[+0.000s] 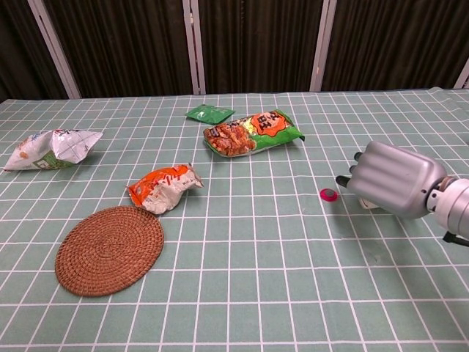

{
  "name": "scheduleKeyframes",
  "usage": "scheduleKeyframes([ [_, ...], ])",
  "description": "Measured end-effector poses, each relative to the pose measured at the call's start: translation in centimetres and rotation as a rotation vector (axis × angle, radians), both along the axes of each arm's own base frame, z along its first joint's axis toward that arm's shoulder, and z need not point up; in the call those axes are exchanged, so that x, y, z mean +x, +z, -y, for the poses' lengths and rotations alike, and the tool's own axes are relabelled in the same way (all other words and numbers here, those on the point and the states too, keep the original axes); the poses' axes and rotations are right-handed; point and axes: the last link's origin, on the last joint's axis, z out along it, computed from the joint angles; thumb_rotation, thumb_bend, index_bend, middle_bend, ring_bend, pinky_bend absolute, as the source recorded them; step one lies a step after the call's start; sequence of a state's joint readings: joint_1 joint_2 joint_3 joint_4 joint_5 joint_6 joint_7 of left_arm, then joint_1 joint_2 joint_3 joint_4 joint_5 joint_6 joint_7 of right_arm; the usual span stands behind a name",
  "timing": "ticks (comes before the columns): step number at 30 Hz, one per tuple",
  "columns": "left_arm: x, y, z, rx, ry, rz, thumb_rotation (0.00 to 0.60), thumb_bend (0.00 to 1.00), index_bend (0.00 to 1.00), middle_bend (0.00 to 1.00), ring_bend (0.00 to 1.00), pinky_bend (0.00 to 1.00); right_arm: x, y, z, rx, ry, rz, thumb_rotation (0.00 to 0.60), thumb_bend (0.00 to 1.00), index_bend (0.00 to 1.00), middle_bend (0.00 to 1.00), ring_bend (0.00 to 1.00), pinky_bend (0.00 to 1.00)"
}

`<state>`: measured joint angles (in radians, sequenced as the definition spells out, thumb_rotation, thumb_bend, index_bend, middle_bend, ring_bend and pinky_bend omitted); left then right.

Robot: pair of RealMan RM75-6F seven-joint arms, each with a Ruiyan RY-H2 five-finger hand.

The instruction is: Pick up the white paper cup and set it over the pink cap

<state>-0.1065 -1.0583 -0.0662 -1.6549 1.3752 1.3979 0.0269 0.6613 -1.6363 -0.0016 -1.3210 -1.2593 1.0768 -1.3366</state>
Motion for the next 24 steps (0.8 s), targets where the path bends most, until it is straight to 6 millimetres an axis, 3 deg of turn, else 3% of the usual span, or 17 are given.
scheduleKeyframes([
  [11,0.1,-0.1,0.1,-0.008,0.001,0.006,0.600,0.00,0.00,0.00,0.00,0.00,2.2,2.1,0.8,-0.003,-0.040,0.337,0.600,0.11,0.24,0.43,0.36,0.59],
  [24,0.1,-0.3,0.0,-0.028,0.009,0.025,0.600,0.00,0.00,0.00,0.00,0.00,5.1,3.4,3.0,0.076,-0.240,1.030,0.600,0.11,0.25,0.43,0.36,0.59],
])
